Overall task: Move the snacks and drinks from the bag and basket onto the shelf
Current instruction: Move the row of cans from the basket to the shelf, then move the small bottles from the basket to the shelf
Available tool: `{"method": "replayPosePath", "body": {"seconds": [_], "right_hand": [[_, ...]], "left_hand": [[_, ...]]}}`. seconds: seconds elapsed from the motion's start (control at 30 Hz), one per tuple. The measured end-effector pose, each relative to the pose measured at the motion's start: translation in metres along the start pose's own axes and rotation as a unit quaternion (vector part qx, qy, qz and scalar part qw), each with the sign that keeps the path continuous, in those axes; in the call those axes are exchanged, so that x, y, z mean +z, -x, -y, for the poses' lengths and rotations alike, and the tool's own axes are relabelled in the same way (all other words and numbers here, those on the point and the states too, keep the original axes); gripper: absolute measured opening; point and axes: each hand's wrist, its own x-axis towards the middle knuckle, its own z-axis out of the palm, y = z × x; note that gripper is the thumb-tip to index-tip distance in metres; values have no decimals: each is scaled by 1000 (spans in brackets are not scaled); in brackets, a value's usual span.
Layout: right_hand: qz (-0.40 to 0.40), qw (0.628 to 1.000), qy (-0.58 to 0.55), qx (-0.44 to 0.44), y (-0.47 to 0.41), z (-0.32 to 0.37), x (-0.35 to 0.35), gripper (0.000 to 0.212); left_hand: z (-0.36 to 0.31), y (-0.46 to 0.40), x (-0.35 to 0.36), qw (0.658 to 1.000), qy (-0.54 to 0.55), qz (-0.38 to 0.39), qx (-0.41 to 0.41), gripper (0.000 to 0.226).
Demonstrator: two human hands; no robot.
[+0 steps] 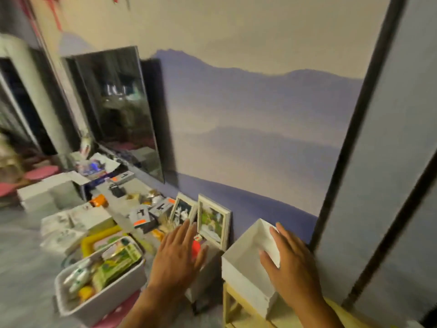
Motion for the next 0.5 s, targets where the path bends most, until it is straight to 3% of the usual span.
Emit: {"method": "replayPosePath", "body": {"seconds": [0.1, 0.3, 0.5], "right_hand": [[31, 998, -37, -43, 4, 106, 38, 85], [81, 983, -66, -149, 40, 336, 124, 71], [127, 969, -70, -203, 60, 501, 188, 70]], "left_hand": [[99, 43, -49, 998, -21, -31, -50, 78], [313, 139, -137, 985, -48, -73, -146, 71], [456, 198, -200, 975, -64, -61, -205, 80]]}}
